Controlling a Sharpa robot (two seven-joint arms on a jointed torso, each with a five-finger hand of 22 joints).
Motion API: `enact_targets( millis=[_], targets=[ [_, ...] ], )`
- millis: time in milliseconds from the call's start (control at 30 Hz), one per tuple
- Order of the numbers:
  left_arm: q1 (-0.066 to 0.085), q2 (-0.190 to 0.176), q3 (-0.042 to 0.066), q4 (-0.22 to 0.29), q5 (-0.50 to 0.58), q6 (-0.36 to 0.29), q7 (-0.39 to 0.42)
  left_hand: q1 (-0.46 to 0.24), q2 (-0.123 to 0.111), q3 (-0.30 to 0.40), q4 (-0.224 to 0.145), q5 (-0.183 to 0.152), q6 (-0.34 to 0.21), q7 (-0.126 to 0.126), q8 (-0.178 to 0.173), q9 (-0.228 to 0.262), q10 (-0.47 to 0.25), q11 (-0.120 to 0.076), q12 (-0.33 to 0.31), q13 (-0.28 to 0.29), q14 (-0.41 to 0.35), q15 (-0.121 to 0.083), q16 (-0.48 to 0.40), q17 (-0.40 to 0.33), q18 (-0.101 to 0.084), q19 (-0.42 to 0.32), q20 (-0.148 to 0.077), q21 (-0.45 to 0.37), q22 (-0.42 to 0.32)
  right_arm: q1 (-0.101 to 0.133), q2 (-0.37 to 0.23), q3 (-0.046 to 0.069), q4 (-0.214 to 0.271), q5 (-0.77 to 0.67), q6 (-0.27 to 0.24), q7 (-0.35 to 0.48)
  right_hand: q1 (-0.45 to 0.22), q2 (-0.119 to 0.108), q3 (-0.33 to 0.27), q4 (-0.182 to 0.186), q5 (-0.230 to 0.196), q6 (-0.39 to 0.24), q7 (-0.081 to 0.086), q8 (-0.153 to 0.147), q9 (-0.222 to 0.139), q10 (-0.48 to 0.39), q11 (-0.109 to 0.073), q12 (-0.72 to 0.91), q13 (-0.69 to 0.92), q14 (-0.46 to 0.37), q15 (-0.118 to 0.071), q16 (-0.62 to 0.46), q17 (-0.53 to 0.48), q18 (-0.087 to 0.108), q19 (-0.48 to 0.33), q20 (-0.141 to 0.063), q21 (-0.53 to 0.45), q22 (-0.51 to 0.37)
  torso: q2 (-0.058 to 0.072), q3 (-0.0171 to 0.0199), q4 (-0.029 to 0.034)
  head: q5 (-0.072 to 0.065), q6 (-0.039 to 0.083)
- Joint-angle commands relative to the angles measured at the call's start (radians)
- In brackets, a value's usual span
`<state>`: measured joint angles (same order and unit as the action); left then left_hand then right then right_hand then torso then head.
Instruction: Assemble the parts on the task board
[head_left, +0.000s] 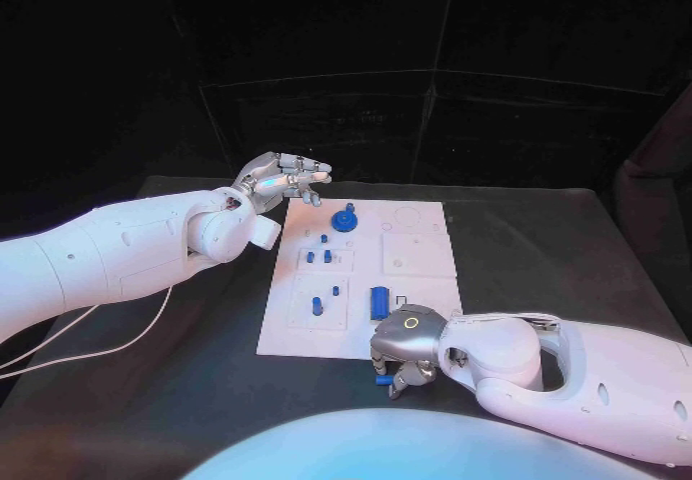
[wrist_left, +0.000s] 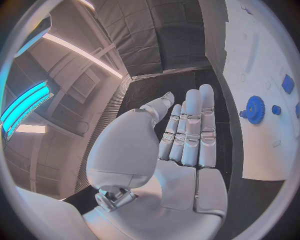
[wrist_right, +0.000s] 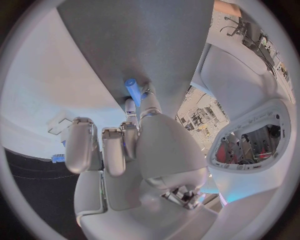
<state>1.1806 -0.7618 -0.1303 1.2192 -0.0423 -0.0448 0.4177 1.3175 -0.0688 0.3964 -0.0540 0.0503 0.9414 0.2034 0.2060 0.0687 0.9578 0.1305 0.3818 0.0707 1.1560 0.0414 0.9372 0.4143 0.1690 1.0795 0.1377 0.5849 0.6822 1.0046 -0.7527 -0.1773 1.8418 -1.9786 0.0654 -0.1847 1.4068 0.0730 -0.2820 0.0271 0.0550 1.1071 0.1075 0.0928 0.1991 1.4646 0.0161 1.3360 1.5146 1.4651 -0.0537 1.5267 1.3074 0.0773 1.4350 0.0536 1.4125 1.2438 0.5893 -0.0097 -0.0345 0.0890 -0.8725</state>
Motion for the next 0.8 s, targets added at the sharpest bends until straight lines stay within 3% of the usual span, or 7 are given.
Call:
enact_targets(
  millis=[33, 200, 433, 667, 800],
  targets=[
    [0.002, 0.0, 0.001, 0.002, 0.003, 0.009, 0.005, -0.002, 0.002, 0.001, -0.004, 0.006, -0.005, -0.001, 0.006, 0.001, -0.007, 0.0, 0.003, -0.001, -0.007, 0.002, 0.003, -0.001, 0.013, 0.0, 0.005, -0.007, -0.001, -0.004, 0.002, -0.006, 0.0, -0.066, 0.056, -0.024, 0.001, -0.007, -0.006, -0.001, -0.006, 0.0, -0.004, -0.004, -0.001, 0.017, 0.004, -0.004, -0.084, 0.09, 0.004, 0.006, 0.193, -0.011, -0.002, 0.003, -0.003, 0.002, 0.001, -0.0001, 0.0011, 0.0, 0.0],
    [0.002, 0.0, 0.001, 0.004, 0.003, 0.009, 0.006, -0.002, 0.002, 0.001, -0.004, 0.006, -0.005, -0.001, 0.006, 0.001, -0.007, 0.0, 0.003, -0.001, -0.007, 0.002, 0.003, -0.001, 0.013, 0.0, 0.005, -0.007, -0.001, -0.004, 0.003, -0.006, 0.003, -0.069, 0.077, -0.028, 0.033, 0.029, 0.016, -0.009, 0.002, 0.009, -0.006, -0.004, -0.003, 0.017, 0.002, -0.005, -0.085, 0.091, 0.002, 0.007, 0.194, -0.011, -0.001, 0.003, -0.002, 0.004, -0.001, -0.0009, 0.0014, -0.002, 0.0],
    [0.002, -0.001, 0.001, 0.005, 0.003, 0.008, 0.006, 0.0, 0.003, 0.002, -0.006, 0.006, -0.006, -0.001, 0.007, 0.001, -0.008, 0.0, 0.004, -0.001, -0.008, 0.002, 0.003, -0.002, 0.014, 0.0, 0.005, -0.007, -0.001, -0.004, 0.0, -0.006, 0.002, -0.057, 0.084, -0.023, 0.049, 0.089, 0.049, 0.002, 0.1, 0.031, -0.016, -0.004, -0.009, 0.014, -0.005, -0.01, -0.089, 0.091, -0.003, 0.008, 0.197, -0.011, -0.002, 0.0, -0.002, 0.004, -0.002, -0.0008, -0.0009, -0.002, 0.0],
    [0.002, -0.001, 0.001, 0.006, 0.003, 0.008, 0.006, 0.0, 0.003, 0.002, -0.006, 0.006, -0.006, -0.001, 0.007, 0.001, -0.008, 0.0, 0.004, -0.001, -0.008, 0.002, 0.003, -0.002, 0.014, 0.0, 0.005, -0.007, -0.001, -0.004, -0.014, -0.006, 0.007, -0.051, 0.04, -0.025, 0.058, 0.107, 0.065, 0.003, 0.113, 0.041, -0.022, -0.003, -0.012, 0.015, -0.01, -0.008, -0.088, 0.092, -0.007, 0.011, 0.202, -0.012, 0.0, -0.004, 0.0, 0.01, -0.002, -0.0005, 0.0008, -0.004, 0.0],
    [0.002, -0.003, 0.001, 0.006, 0.003, 0.008, 0.006, 0.0, 0.003, 0.002, -0.006, 0.006, -0.006, -0.001, 0.007, 0.001, -0.008, 0.0, 0.004, -0.001, -0.008, 0.002, 0.003, -0.002, 0.014, 0.0, 0.005, -0.007, -0.001, -0.004, -0.025, -0.006, 0.016, -0.048, -0.017, -0.033, 0.058, 0.096, 0.064, 0.003, 0.092, 0.044, -0.022, -0.005, -0.014, 0.016, -0.012, -0.005, -0.086, 0.093, -0.009, 0.012, 0.204, -0.012, 0.001, -0.006, 0.001, 0.012, -0.001, -0.0001, 0.0002, -0.002, 0.0]
  ],
)
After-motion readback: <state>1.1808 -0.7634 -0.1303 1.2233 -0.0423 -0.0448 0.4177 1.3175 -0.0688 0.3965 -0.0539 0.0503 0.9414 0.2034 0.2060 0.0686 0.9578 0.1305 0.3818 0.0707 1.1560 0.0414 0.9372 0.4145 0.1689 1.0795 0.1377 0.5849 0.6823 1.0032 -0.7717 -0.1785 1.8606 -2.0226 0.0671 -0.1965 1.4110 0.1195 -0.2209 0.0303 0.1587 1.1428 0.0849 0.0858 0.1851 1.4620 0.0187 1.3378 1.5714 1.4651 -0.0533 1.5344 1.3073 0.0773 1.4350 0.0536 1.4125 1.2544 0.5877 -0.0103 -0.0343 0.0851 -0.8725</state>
